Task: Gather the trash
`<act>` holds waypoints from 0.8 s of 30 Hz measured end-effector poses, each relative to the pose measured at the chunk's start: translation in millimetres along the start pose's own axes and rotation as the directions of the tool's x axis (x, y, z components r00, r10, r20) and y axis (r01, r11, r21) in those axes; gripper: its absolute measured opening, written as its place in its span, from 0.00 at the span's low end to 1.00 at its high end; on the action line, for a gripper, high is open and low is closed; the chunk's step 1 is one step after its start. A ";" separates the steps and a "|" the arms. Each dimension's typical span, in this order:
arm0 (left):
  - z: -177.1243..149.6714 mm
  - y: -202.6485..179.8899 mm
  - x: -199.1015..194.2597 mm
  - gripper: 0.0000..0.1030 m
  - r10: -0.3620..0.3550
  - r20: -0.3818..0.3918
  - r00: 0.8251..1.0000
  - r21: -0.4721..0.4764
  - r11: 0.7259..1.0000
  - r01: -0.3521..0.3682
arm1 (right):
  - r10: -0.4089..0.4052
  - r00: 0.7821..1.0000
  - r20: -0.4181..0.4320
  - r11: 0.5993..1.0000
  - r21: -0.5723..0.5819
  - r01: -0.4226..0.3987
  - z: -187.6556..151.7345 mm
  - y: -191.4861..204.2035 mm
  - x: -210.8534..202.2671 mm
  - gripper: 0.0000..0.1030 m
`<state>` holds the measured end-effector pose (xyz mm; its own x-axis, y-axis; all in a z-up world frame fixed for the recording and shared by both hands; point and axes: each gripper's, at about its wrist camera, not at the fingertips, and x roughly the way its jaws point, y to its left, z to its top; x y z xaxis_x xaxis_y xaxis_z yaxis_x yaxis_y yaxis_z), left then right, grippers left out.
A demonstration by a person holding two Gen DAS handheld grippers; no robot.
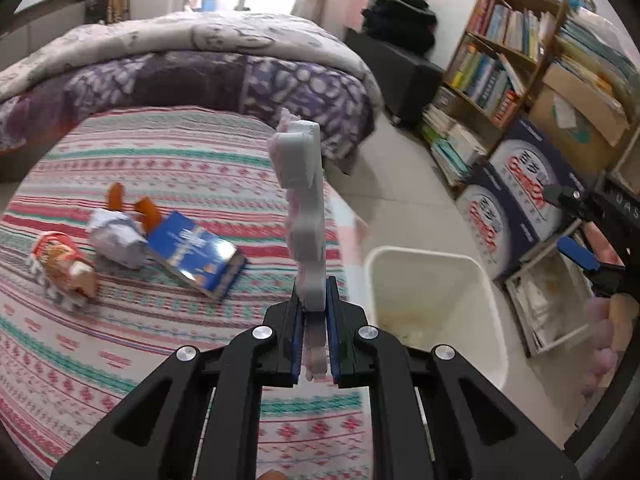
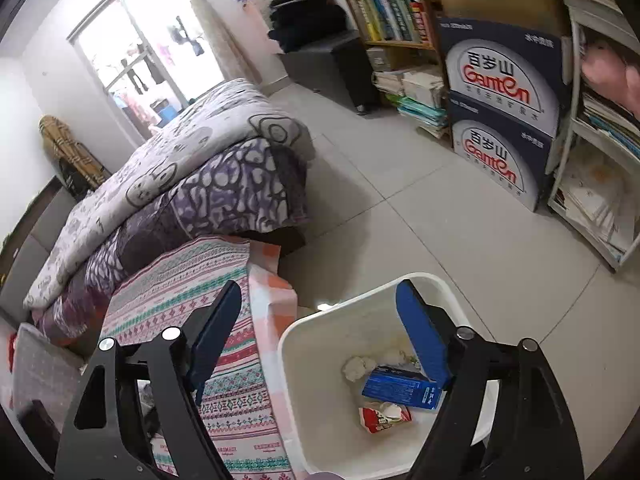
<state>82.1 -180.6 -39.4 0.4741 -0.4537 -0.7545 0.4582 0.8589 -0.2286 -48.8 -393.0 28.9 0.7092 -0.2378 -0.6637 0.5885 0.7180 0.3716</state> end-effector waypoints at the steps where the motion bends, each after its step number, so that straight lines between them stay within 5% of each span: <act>1: -0.9 -4.2 2.3 0.10 -0.018 -0.008 1.000 0.003 1.000 0.018 | -0.002 1.000 0.000 1.000 0.008 0.002 0.6 -3.3 -0.2 0.79; 8: -6.4 -27.9 16.0 0.10 -0.160 -0.066 0.985 -0.014 0.987 0.159 | -0.005 1.000 0.000 0.998 0.059 0.005 5.1 -19.8 -3.5 0.83; 18: -12.7 -61.4 32.0 0.12 -0.338 -0.137 0.931 -0.051 0.941 0.335 | -0.006 1.000 -0.001 0.997 0.077 0.006 7.0 -27.9 -4.6 0.85; 19: -13.6 -63.2 34.3 0.17 -0.357 -0.150 0.922 -0.058 0.934 0.352 | -0.006 1.000 0.000 0.997 0.082 0.006 7.2 -28.7 -4.9 0.87; 22: -16.9 -63.5 38.2 0.58 -0.387 -0.177 0.905 -0.086 0.922 0.378 | -0.001 1.000 0.002 0.995 0.100 0.000 7.3 -29.8 -5.1 0.87; 24: -16.8 -61.7 36.5 0.59 -0.391 -0.176 0.903 -0.092 0.920 0.380 | 0.003 1.000 0.000 0.995 0.104 -0.003 7.4 -27.7 -4.7 0.88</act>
<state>58.5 -246.1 -63.1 0.1172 -0.7041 -0.7004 0.5327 0.6397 -0.5540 -65.5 -416.6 26.6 0.7112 -0.2357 -0.6623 0.6233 0.6470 0.4391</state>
